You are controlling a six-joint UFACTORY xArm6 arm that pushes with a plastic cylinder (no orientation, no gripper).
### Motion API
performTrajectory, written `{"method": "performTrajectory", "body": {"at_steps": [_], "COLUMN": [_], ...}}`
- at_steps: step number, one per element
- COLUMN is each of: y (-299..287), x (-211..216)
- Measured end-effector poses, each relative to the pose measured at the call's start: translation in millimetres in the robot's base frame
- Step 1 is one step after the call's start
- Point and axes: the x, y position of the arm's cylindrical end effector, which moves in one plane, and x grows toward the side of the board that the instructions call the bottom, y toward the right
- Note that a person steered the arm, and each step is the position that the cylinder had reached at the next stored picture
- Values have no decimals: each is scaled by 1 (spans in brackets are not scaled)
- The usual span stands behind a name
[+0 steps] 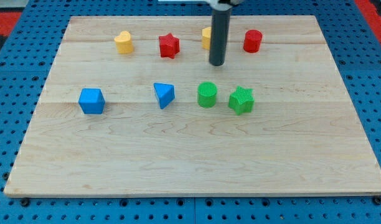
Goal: Push the red star towards the top
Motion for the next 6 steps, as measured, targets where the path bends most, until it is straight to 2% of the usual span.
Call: {"method": "performTrajectory", "body": {"at_steps": [1, 2, 3, 5, 6], "y": [-48, -61, -55, -95, -91], "x": [-13, -42, -24, -60, -47]}}
